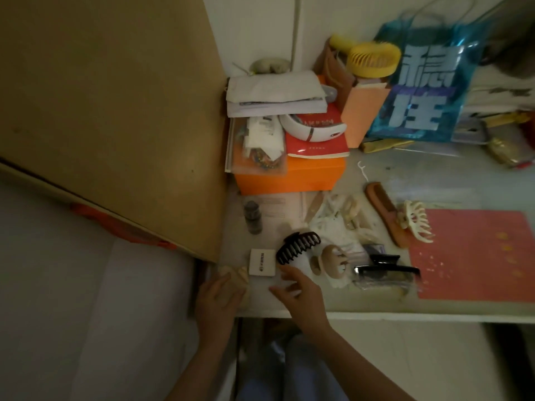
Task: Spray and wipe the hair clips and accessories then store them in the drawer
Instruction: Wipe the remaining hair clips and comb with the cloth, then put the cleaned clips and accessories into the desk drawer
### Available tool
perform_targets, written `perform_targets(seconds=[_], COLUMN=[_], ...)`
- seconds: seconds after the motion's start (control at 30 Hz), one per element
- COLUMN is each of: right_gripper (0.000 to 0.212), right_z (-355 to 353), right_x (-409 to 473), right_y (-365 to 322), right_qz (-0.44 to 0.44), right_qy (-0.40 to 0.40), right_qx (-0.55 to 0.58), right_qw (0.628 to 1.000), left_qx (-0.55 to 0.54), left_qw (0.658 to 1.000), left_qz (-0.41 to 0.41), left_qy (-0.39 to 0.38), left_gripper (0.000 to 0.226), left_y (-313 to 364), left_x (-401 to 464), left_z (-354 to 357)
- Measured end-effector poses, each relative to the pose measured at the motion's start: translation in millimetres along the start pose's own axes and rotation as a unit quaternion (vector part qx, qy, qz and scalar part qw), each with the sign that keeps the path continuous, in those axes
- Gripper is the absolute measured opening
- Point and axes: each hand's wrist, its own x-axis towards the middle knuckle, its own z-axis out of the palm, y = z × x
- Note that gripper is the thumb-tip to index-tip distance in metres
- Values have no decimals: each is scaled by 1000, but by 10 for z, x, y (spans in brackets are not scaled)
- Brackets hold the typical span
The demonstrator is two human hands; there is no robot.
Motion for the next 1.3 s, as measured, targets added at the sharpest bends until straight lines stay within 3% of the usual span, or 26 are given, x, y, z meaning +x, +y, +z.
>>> perform_targets(seconds=[0.2,0.37,0.57,0.77,1.0,1.13,1.3], right_gripper=[43,36,30,50,37,30,21], right_z=[-371,-537,-622,-442,-80,165,409], right_x=[-354,-648,-809,-874,-720,-539,-365], right_y=[187,326,585,877,1123,1326,1557], right_qz=[30,43,40,48,75,54,26], right_qy=[26,30,-43,-104,-71,-46,-22], right_qx=[-12,-29,-45,-66,-37,-8,25], right_qw=[999,998,997,991,994,997,999], left_qx=[40,2,3,8,-26,-59,-100], left_qw=[998,998,999,997,996,993,992], left_qz=[18,31,-3,-44,-83,-99,-69], left_qy=[-42,-49,-41,-55,-32,-35,-28], left_gripper=[43,37,34,33,31,43,40], left_y=[89,107,-64,-350,-721,-1088,-1354], left_x=[-299,-663,-1004,-1217,-985,-724,-437], left_z=[150,258,315,396,610,797,991])
